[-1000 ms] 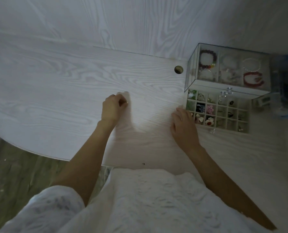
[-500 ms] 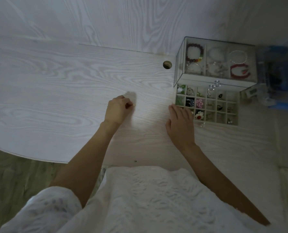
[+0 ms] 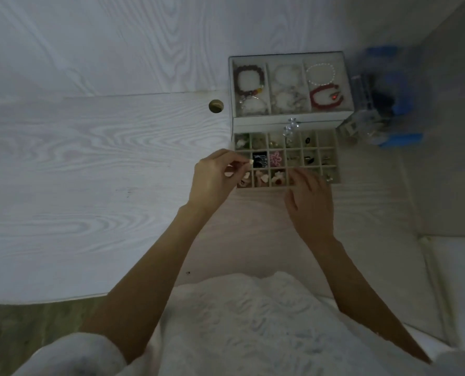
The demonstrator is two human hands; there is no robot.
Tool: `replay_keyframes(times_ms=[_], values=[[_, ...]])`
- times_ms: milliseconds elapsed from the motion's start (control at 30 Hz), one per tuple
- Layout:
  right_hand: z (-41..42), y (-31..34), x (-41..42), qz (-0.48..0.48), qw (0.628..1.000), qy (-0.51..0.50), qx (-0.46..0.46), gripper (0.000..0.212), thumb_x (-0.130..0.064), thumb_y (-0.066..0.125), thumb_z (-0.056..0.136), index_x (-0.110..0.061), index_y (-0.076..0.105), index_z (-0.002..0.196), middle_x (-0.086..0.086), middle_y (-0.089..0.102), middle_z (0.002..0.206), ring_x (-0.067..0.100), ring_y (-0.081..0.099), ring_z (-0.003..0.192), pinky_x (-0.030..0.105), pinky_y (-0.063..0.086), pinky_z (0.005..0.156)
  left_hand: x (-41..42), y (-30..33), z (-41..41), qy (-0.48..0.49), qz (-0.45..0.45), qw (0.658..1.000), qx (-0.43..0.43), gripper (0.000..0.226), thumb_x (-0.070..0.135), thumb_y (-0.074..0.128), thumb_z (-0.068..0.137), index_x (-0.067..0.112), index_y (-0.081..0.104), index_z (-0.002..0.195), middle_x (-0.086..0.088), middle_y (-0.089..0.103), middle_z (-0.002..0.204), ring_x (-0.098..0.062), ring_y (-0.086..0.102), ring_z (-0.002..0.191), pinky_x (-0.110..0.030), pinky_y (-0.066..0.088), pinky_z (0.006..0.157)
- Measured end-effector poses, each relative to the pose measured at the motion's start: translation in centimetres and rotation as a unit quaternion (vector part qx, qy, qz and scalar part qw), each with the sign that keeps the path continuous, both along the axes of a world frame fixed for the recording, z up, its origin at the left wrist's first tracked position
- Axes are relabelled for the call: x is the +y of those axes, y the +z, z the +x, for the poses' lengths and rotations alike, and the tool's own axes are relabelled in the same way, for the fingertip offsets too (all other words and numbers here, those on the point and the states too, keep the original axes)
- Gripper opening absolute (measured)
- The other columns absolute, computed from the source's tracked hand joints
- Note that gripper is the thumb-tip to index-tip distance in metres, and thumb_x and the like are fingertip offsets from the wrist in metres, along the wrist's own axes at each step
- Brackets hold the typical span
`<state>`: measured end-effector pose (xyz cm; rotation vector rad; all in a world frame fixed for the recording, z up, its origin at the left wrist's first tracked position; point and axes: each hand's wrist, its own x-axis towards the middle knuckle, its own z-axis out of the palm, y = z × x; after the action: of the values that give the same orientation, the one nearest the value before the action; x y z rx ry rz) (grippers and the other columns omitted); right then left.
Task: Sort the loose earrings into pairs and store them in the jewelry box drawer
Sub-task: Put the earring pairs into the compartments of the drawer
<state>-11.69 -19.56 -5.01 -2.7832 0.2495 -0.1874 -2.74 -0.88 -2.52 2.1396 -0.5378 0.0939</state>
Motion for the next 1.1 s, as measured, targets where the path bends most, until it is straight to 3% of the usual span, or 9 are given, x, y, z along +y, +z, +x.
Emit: replay_keyframes(times_ms=[133,233,367,533,733,933,1100], values=[[-1.9,-0.9,-5.9,0.034,0.995,-0.096,0.008,0.046,-0.015,0.056,0.084,-0.001,0.05,0.127,0.019,0.052,0.132,0.039,0.047,0.118,0.042,0.037,0.101,-6.5,0.2,1.1,-0.125,0.042,0.99,-0.042,0.015,0.022,0.067,0.083,0.008,0.072,0.086,-0.005,0.07,0.083,-0.012,0.064,0.068,-0.013,0.049,0.067],[-1.9,-1.5,-7.3,0.053,0.995,-0.083,0.013,0.046,-0.012,0.063,0.083,0.001,0.051,0.126,0.021,0.051,0.132,0.04,0.05,0.112,0.037,0.04,0.098,-10.7,-0.3,2.1,-0.172,0.102,0.978,-0.058,0.023,0.029,0.059,0.085,0.008,0.07,0.084,-0.007,0.069,0.081,-0.02,0.064,0.066,-0.027,0.051,0.059],[-1.3,-1.4,-7.6,0.076,0.992,-0.096,-0.002,0.042,-0.002,0.066,0.079,0.001,0.057,0.119,0.021,0.057,0.125,0.04,0.054,0.106,0.032,0.037,0.093,-15.0,-1.1,2.5,-0.151,0.138,0.978,-0.047,0.014,0.019,0.062,0.085,0.006,0.068,0.086,-0.014,0.067,0.085,-0.03,0.063,0.073,-0.035,0.05,0.063],[-0.6,-1.3,-8.2,0.093,0.99,-0.103,-0.008,0.03,-0.008,0.066,0.08,-0.003,0.062,0.109,0.017,0.062,0.111,0.034,0.058,0.094,0.037,0.048,0.082,-18.3,-1.8,3.6,-0.132,0.211,0.969,-0.007,0.02,0.019,0.057,0.09,0.004,0.067,0.099,-0.018,0.065,0.098,-0.035,0.061,0.086,-0.041,0.049,0.072],[-0.6,-1.3,-8.7,0.084,0.991,-0.092,-0.038,0.027,-0.01,0.07,0.076,-0.004,0.064,0.102,0.015,0.064,0.104,0.032,0.06,0.085,0.032,0.05,0.072,-19.4,-2.3,4.6,-0.105,0.273,0.956,-0.01,0.023,0.014,0.05,0.093,0.006,0.064,0.109,-0.014,0.064,0.11,-0.035,0.06,0.097,-0.041,0.046,0.078],[-0.8,-1.5,-8.5,0.089,0.991,-0.098,-0.038,0.025,-0.01,0.07,0.077,-0.004,0.065,0.1,0.014,0.063,0.108,0.031,0.06,0.089,0.03,0.05,0.071,-18.8,-3.2,4.5,-0.144,0.247,0.957,-0.046,0.021,0.011,0.05,0.09,0.003,0.067,0.101,-0.018,0.067,0.099,-0.036,0.064,0.087,-0.044,0.053,0.069],[-0.9,-1.5,-8.4,0.089,0.99,-0.099,-0.04,0.021,-0.01,0.07,0.077,-0.003,0.065,0.096,0.014,0.062,0.109,0.031,0.059,0.088,0.03,0.05,0.067,-18.8,-3.7,4.1,-0.21,0.238,0.947,-0.059,0.022,0.013,0.051,0.09,0.009,0.066,0.106,-0.012,0.068,0.107,-0.032,0.066,0.087,-0.043,0.055,0.071]])
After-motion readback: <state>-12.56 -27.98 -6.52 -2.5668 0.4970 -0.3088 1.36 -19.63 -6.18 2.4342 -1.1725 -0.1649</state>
